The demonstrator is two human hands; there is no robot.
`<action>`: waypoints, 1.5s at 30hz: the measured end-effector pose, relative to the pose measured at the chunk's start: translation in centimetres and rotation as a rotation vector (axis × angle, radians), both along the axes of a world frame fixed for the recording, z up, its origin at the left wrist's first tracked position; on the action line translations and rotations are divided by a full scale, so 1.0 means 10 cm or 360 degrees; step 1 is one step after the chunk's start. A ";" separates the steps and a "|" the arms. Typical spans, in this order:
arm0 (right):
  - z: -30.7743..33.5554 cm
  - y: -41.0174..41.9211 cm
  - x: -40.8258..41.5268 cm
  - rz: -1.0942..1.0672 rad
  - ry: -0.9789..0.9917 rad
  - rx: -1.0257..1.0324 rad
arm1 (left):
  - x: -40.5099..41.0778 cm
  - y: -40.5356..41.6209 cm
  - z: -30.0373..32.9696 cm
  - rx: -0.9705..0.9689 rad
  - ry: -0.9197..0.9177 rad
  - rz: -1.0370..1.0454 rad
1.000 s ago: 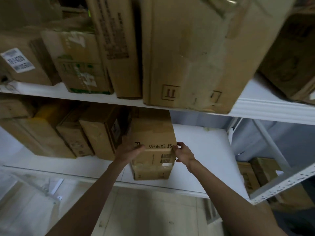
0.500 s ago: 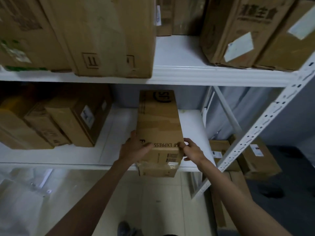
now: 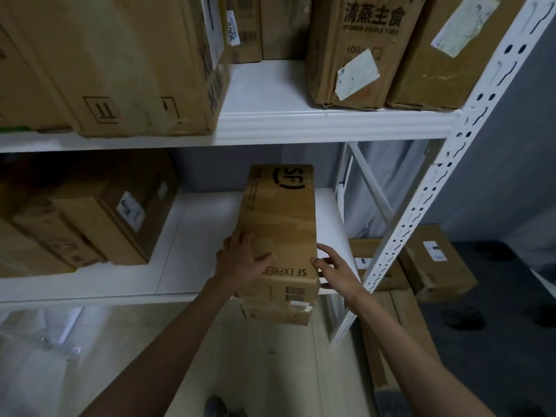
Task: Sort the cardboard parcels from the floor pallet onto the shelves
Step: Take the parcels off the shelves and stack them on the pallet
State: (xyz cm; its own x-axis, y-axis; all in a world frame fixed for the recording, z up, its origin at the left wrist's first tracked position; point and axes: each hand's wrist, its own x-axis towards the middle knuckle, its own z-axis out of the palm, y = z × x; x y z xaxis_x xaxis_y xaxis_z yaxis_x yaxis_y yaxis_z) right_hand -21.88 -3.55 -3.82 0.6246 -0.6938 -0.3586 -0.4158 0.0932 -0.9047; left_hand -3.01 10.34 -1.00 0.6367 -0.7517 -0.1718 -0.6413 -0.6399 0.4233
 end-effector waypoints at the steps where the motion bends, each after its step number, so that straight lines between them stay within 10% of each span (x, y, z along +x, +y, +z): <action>1: 0.01 0.03 0.03 0.0026 -0.0022 -0.0044 | 0.03 0.01 0.02 0.0030 -0.0006 0.0031; 13: -0.14 0.31 0.72 0.0221 -0.0147 -0.0194 | 0.89 0.34 -0.01 -0.0122 0.0613 0.0538; 31: -0.90 0.47 1.05 -0.0493 0.0133 0.0700 | 2.04 0.94 -0.51 -0.0333 0.1208 0.0936; 45: -0.76 1.00 0.42 -0.0682 0.0176 0.0475 | 1.69 1.17 -0.81 -0.0277 0.1716 0.0528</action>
State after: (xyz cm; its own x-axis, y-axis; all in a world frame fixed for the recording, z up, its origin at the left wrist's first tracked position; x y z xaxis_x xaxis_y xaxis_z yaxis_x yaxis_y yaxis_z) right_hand -17.70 6.43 -11.44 0.2550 -0.7360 -0.6271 -0.3756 0.5222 -0.7656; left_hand 13.92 22.00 -9.09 0.3923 -0.6409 -0.6598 0.3001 -0.5889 0.7505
